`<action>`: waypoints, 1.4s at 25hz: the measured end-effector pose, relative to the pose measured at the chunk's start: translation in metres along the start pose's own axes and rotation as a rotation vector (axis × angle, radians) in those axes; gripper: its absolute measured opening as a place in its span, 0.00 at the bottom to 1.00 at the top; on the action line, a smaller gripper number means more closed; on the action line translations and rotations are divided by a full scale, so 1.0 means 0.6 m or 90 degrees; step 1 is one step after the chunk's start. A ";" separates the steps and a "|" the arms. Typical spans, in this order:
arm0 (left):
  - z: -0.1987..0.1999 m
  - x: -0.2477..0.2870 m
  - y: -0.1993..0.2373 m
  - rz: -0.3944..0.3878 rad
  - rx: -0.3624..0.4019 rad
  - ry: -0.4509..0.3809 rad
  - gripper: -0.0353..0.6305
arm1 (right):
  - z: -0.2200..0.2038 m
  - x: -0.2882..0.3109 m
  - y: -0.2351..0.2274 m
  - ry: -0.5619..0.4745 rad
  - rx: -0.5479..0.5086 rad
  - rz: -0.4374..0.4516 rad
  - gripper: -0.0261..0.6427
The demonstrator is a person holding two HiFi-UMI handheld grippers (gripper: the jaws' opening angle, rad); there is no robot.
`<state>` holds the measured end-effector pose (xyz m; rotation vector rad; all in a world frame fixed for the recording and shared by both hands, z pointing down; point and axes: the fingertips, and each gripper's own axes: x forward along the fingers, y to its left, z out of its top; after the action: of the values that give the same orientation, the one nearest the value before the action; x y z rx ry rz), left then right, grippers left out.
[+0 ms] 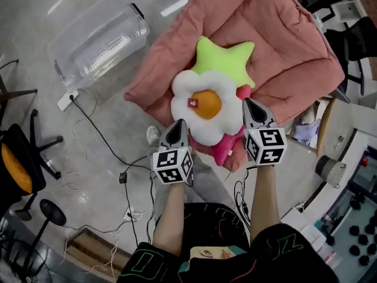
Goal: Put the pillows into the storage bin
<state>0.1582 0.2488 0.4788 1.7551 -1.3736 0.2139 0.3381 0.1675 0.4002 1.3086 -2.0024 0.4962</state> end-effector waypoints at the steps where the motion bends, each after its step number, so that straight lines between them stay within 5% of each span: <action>1: -0.015 0.006 0.001 0.004 -0.012 0.006 0.05 | -0.012 0.009 -0.003 0.014 -0.005 0.005 0.04; 6: -0.089 0.035 0.007 0.006 -0.077 0.043 0.06 | -0.057 0.051 0.006 0.082 -0.043 0.060 0.12; 12: -0.166 0.076 0.001 -0.015 -0.170 0.113 0.42 | -0.100 0.103 0.015 0.176 -0.089 0.088 0.37; 19: -0.254 0.103 -0.005 -0.001 -0.285 0.204 0.58 | -0.175 0.139 0.008 0.313 -0.103 0.088 0.49; 23: -0.263 0.117 -0.007 -0.024 -0.362 0.212 0.58 | -0.185 0.146 0.013 0.331 -0.056 0.088 0.49; 26: -0.266 0.125 -0.024 -0.056 -0.379 0.213 0.45 | -0.195 0.138 0.016 0.339 -0.071 0.090 0.40; 30: -0.254 0.121 -0.034 -0.055 -0.328 0.211 0.27 | -0.196 0.125 0.025 0.338 -0.118 0.106 0.24; 35: -0.207 0.085 -0.045 -0.042 -0.247 0.186 0.14 | -0.175 0.094 0.031 0.293 -0.083 0.109 0.18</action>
<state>0.2454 0.3015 0.5707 1.3823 -1.0614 0.1489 0.3417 0.2059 0.5145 0.8536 -1.7296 0.6671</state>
